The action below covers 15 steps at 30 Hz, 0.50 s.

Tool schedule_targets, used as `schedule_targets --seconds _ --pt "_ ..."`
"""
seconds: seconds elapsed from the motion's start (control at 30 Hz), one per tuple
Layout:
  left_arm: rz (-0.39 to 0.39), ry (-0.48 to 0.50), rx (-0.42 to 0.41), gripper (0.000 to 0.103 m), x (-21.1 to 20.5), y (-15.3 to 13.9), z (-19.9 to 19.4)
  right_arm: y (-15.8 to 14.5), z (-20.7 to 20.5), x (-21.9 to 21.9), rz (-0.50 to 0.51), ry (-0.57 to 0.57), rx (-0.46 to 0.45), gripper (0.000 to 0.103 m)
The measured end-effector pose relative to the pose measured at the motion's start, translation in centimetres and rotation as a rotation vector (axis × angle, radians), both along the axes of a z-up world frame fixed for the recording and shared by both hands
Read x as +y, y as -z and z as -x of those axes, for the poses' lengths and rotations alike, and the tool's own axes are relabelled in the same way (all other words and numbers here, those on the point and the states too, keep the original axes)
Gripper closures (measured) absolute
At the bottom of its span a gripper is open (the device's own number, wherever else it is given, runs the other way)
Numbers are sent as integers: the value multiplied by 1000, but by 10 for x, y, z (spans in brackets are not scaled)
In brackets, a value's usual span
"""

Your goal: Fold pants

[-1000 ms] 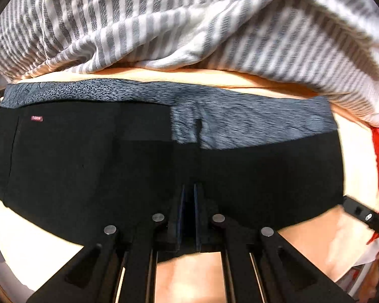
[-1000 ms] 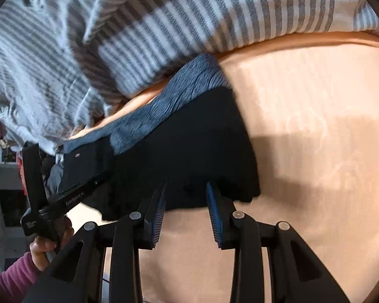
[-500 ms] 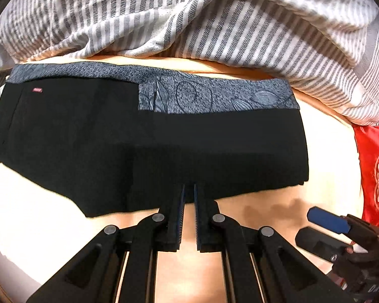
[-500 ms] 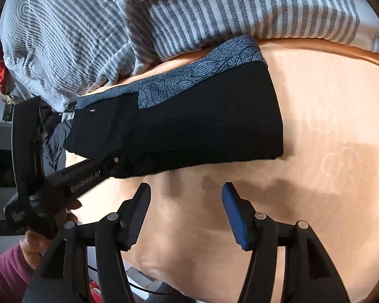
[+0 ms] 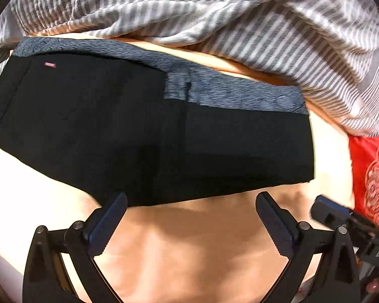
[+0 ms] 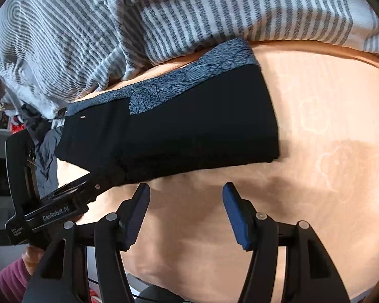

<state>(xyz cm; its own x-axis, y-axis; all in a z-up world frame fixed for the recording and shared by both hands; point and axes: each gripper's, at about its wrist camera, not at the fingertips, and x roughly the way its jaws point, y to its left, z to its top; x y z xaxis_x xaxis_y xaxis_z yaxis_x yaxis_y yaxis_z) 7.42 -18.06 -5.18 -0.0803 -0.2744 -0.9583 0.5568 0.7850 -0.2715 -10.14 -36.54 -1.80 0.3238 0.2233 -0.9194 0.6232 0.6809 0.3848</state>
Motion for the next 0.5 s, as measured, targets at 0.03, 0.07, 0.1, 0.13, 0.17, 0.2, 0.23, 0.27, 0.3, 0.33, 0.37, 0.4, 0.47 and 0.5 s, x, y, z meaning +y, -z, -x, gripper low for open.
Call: schedule_targets --seconds 0.03,0.07,0.1,0.13,0.17,0.2,0.23,0.27,0.3,0.33,0.37,0.4,0.47,0.5 --pt "-1 14 10 1 4 2 -6 0 -4 4 7 2 4 39" --pt "8 21 22 1 9 2 -13 -1 -11 10 13 7 8 39" --pt "19 20 22 1 17 0 -21 -2 -18 15 17 13 10 39" --pt "30 10 8 1 26 -4 -29 -2 -23 19 18 17 12 39" --pt "39 -8 -11 1 37 -8 -40 -3 -30 25 19 18 14 38" --pt "41 -27 -22 1 46 -11 -49 -2 -40 31 19 15 18 38" --pt "43 -62 -32 1 59 -13 -61 -2 -51 38 18 8 22 37" --pt "47 -90 -36 1 70 -13 -70 -1 -61 44 17 -1 24 37" --pt "48 -128 -37 1 84 -13 -82 0 -76 53 12 -18 26 37" --pt "41 -162 -39 1 97 -11 -93 1 -88 60 10 -35 28 37" --pt "29 -190 -32 1 109 -8 -103 2 -101 68 10 -57 32 36" --pt "23 -211 -16 1 121 -4 -112 4 -111 75 12 -76 36 36" --pt "7 -251 -27 1 144 -1 -126 6 -139 93 18 -130 39 35" --pt "-23 -274 -51 1 156 0 -131 7 -151 101 23 -158 39 35"
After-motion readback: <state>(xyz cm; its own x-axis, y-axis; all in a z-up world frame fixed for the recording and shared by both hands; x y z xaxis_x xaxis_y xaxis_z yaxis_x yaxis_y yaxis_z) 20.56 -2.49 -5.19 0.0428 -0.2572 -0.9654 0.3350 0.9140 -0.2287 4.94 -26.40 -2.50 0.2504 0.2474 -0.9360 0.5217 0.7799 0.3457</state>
